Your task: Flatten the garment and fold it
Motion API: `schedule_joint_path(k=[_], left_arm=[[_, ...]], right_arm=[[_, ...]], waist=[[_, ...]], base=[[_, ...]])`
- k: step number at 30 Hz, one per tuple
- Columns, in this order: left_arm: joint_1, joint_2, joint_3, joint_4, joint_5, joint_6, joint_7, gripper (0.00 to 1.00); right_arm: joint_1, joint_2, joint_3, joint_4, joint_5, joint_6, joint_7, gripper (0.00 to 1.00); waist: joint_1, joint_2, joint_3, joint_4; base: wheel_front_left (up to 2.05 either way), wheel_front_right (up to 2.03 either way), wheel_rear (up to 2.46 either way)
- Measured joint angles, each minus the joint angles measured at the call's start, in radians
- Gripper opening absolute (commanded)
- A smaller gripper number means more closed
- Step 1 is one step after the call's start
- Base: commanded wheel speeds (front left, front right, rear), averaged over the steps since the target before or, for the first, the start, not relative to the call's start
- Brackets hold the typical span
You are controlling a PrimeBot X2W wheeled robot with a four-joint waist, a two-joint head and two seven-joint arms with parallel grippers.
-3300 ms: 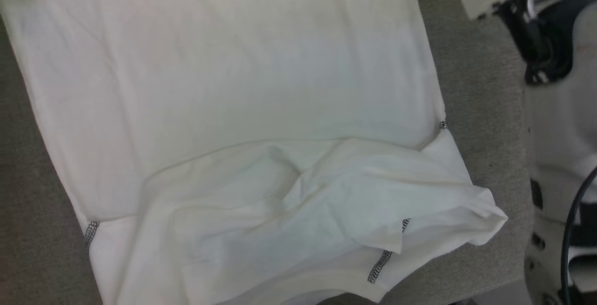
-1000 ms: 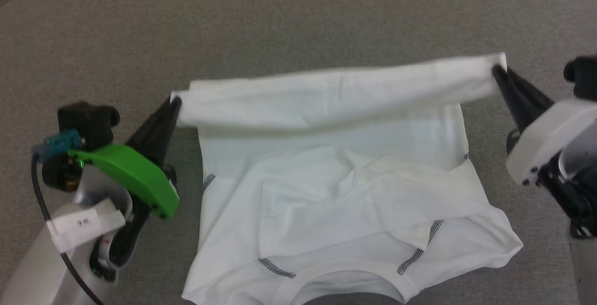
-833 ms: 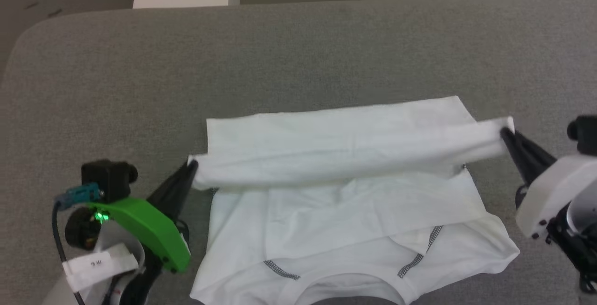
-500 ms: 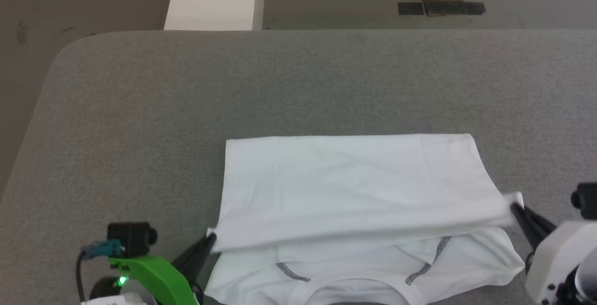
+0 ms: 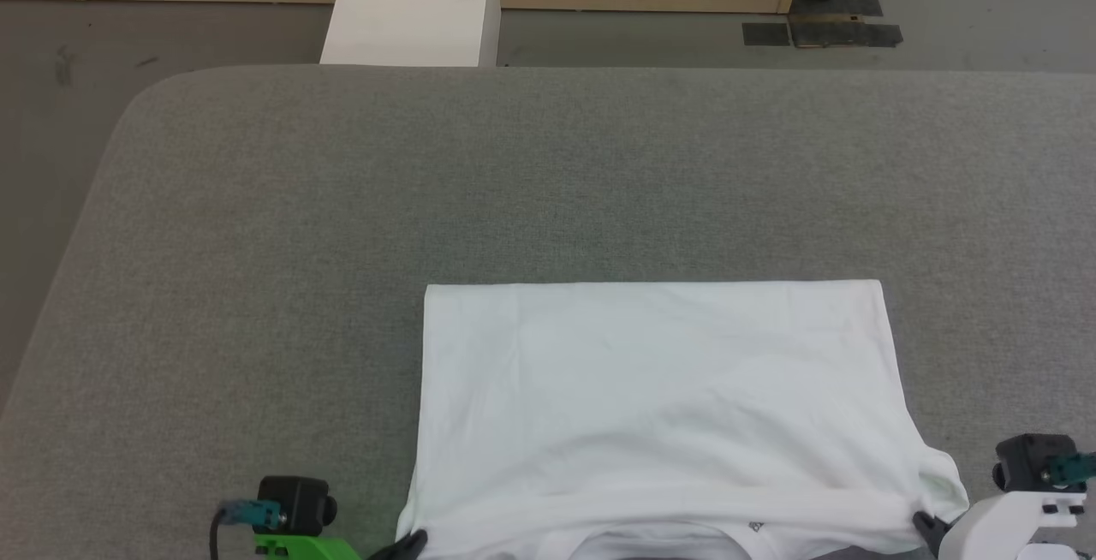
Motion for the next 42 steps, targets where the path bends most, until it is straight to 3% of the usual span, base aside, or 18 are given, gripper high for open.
schedule_joint_path(k=[5, 6, 7, 8, 12, 23, 28, 33, 42], left_arm=[[0.000, -0.016, -0.012, 0.042, 0.001, -0.004, -0.008, 0.00], [0.000, -0.021, -0.010, 0.050, 0.000, -0.004, -0.014, 0.00], [0.000, -0.026, -0.009, 0.058, 0.000, -0.003, -0.018, 0.58], [0.000, -0.029, -0.010, 0.063, 0.000, -0.002, -0.022, 1.00], [0.004, -0.044, 0.012, 0.077, 0.001, 0.002, -0.093, 1.00], [-0.087, -0.116, 0.137, 0.142, 0.155, 0.000, -0.512, 1.00], [-0.184, -0.152, 0.189, 0.180, 0.291, 0.012, -0.540, 1.00], [-0.216, -0.232, 0.315, 0.144, 0.444, 0.014, -0.545, 1.00], [-0.216, -0.353, 0.448, 0.147, 0.576, -0.067, -0.545, 1.00]], right_arm=[[0.000, 0.012, -0.004, 0.067, -0.008, 0.000, -0.011, 0.00], [0.000, 0.014, -0.005, 0.072, -0.008, 0.000, -0.017, 0.41], [0.000, 0.016, -0.008, 0.073, -0.008, 0.000, -0.023, 1.00], [0.000, 0.018, -0.012, 0.074, -0.009, 0.000, -0.028, 1.00], [0.011, 0.026, -0.046, 0.060, -0.012, 0.000, -0.059, 1.00], [-0.005, 0.049, -0.102, -0.019, 0.084, 0.000, -0.299, 1.00], [-0.064, 0.049, -0.110, 0.055, 0.139, 0.000, -0.354, 1.00], [-0.126, 0.051, -0.128, 0.166, 0.204, 0.000, -0.335, 1.00], [-0.234, 0.051, -0.146, 0.357, 0.221, 0.000, -0.197, 1.00]], waist=[[0.0000, 0.0000, -0.012, 0.001], [0.0000, 0.0000, -0.016, 0.002], [0.0000, 0.0000, -0.021, 0.002], [0.0000, 0.0000, -0.025, 0.003], [0.0000, 0.0000, -0.047, 0.008], [0.0000, 0.0000, -0.091, 0.038], [0.0001, 0.0000, -0.089, 0.043], [0.0001, 0.0000, -0.083, 0.040], [0.0001, 0.0000, -0.064, 0.028]], base=[[0.00, 0.00, 0.00], [0.00, 0.00, 0.00], [0.00, 0.00, 0.00], [0.00, 0.00, 0.00], [0.00, 0.00, 0.00], [0.00, 0.00, 0.00], [0.00, 0.00, 0.00], [0.00, 0.00, 0.00], [0.00, 0.00, 0.00]])
